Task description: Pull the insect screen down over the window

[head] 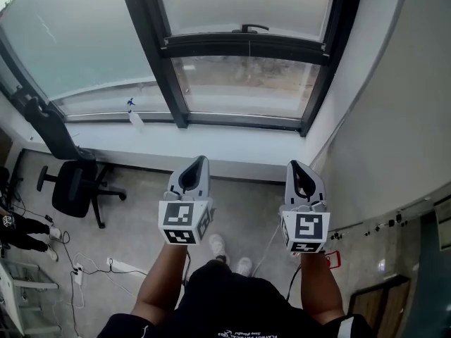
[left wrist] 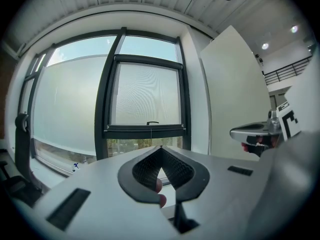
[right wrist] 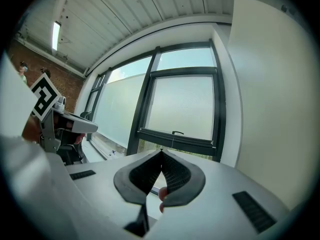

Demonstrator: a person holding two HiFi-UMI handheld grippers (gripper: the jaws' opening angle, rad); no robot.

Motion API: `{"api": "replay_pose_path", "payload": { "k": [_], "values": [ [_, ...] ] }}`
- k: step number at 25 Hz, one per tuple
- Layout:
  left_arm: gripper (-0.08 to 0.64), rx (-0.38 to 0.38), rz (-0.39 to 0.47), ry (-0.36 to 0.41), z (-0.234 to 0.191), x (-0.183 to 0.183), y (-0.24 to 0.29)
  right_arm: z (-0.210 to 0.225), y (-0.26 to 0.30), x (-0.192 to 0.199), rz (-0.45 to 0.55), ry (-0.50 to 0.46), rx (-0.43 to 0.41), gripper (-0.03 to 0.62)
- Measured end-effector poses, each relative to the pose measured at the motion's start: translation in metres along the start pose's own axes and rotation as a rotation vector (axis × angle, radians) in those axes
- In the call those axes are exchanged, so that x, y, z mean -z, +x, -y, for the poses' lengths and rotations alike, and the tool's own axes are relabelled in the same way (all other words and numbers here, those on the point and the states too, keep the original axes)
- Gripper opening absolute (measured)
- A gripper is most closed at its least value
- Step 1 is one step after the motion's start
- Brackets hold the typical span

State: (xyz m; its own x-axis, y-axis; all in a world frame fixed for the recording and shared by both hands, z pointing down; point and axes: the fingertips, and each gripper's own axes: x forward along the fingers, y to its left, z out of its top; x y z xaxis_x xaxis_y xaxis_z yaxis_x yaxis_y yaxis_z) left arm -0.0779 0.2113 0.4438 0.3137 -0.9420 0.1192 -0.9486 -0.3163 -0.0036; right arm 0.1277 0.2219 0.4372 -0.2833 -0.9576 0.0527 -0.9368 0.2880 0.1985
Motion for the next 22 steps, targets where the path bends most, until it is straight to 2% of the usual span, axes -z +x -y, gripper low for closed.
{"api": "replay_pose_path", "payload": {
  "k": [5, 11, 16, 22],
  "values": [
    [0.003, -0.008, -0.015, -0.016, -0.001, 0.005, -0.015, -0.015, -0.007, 0.001, -0.008, -0.005, -0.011, 0.006],
    [0.003, 0.007, -0.022, 0.003, -0.012, 0.006, -0.021, -0.048, -0.006, -0.002, -0.02, 0.005, -0.032, 0.005],
    [0.003, 0.021, -0.028, -0.004, -0.026, 0.008, -0.027, -0.063, -0.002, -0.014, -0.001, 0.008, -0.001, 0.005],
    [0.003, 0.036, -0.026, 0.022, -0.039, 0.012, -0.029, -0.072, -0.002, -0.003, -0.025, 0.018, 0.041, 0.005]
  ]
}}
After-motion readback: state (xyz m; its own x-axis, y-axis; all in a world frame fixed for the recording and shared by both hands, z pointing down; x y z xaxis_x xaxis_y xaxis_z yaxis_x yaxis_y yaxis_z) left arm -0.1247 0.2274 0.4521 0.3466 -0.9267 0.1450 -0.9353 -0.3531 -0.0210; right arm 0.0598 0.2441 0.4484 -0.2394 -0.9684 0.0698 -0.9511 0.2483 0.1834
